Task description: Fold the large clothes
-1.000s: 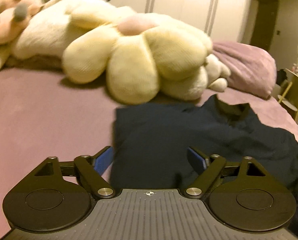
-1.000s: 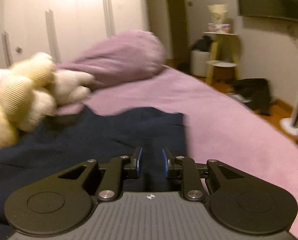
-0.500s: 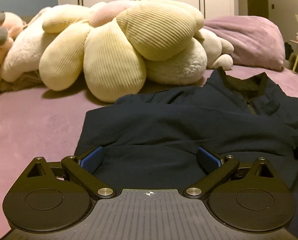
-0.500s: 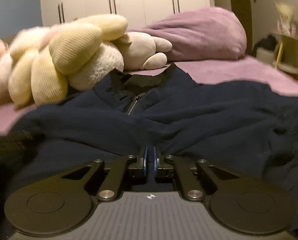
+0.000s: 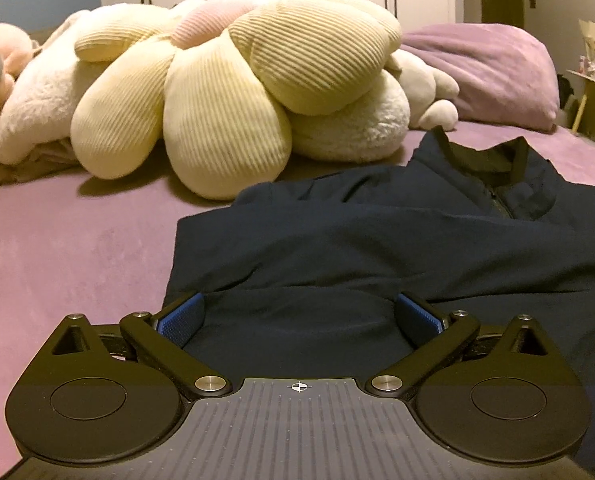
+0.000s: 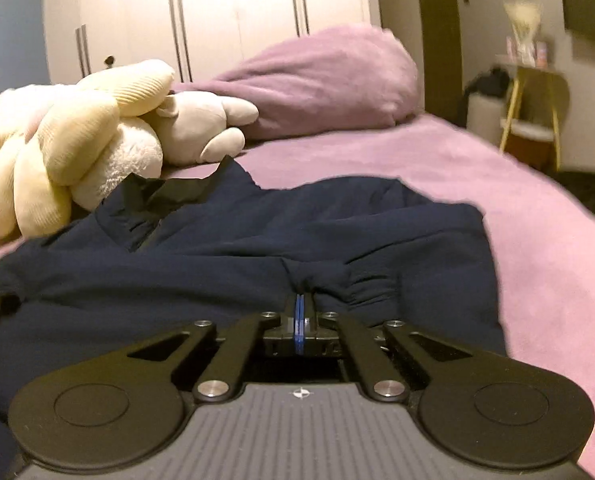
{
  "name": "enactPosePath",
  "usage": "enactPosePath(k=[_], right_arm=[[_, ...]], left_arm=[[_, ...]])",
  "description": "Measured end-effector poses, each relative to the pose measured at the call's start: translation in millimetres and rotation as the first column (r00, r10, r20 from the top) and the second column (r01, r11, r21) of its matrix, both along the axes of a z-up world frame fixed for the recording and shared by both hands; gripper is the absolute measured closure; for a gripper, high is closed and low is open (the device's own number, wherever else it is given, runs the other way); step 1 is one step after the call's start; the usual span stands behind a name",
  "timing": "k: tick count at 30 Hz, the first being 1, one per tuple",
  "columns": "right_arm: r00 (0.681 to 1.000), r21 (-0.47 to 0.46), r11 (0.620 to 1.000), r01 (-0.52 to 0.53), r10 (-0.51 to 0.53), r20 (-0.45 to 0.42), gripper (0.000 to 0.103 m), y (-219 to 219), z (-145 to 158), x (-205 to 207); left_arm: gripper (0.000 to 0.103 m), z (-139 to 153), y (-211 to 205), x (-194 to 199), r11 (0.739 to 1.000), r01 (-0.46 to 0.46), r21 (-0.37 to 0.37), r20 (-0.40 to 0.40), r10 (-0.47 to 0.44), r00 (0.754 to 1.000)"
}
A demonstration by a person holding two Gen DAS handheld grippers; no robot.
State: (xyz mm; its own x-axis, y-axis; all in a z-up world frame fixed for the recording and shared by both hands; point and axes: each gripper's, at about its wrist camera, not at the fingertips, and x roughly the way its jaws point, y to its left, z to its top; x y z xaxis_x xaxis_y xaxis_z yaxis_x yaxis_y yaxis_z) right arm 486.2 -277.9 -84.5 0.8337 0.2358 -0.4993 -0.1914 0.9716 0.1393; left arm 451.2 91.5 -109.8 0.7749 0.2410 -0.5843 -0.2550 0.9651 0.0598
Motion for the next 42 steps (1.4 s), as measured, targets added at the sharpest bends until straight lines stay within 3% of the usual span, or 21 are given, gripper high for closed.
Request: enactPosePath(k=[3, 13, 21, 24, 28, 30, 33, 37, 40, 42], right_arm=[[1.0, 0.041, 0.999, 0.006, -0.006, -0.017, 0.103, -3.0, -6.4, 4.6], [0.999, -0.043, 0.999, -0.017, 0.015, -0.05, 0.103, 0.4, 1.4, -21.5], [0.997, -0.01, 1.0, -0.019, 0.018, -0.076, 0.103, -3.2, -4.1, -17.2], [0.995, 0.011, 1.0, -0.024, 0.025, -0.093, 0.103, -9.0, 3.5, -21.2], [0.983, 0.136, 0.989, 0.05, -0.025, -0.182, 0.098, -45.2, 34.3, -56.4], [0.974, 0.159, 0.98, 0.116, -0.081, -0.21, 0.059, -73.3, 46.0, -94.0], [0.961, 0.205, 0.967, 0.149, -0.093, -0.259, 0.059, -120.2, 46.9, -160.8], [0.904, 0.273, 0.929, 0.25, -0.123, -0.409, 0.059, -176.1, 26.4, -243.1], [0.877, 0.368, 0.882, 0.296, -0.097, -0.471, 0.059, -202.6, 10.7, -295.3], [0.862, 0.377, 0.874, 0.306, -0.086, -0.5, 0.059, -210.2, 5.2, -317.3]], left_arm=[[0.0, 0.1, 0.3, -1.7, 1.0, -0.002, -0.006, -0.006, 0.002, 1.0], [0.0, -0.5, 4.3, -15.6, 0.999, 0.028, -0.027, -0.03, -0.029, 0.999], [0.0, 17.5, -4.6, -22.9, 0.999, -0.02, 0.032, -0.117, 0.024, 0.993], [0.0, 36.5, 3.7, -58.3, 1.0, -0.022, 0.012, -0.104, 0.023, 0.994], [0.0, 59.8, 19.8, -133.0, 0.999, 0.046, -0.024, -0.107, -0.049, 0.993], [0.0, 67.7, 25.4, -178.4, 0.996, 0.083, -0.038, -0.123, -0.087, 0.989], [0.0, 69.3, 33.8, -249.5, 0.987, 0.123, -0.102, -0.171, -0.139, 0.975], [0.0, 52.0, 42.3, -323.8, 0.971, 0.082, -0.227, -0.26, -0.141, 0.955], [0.0, 39.7, 40.2, -358.8, 0.95, 0.07, -0.306, -0.279, -0.16, 0.947], [0.0, 37.4, 37.3, -373.0, 0.939, 0.08, -0.335, -0.256, -0.173, 0.951]])
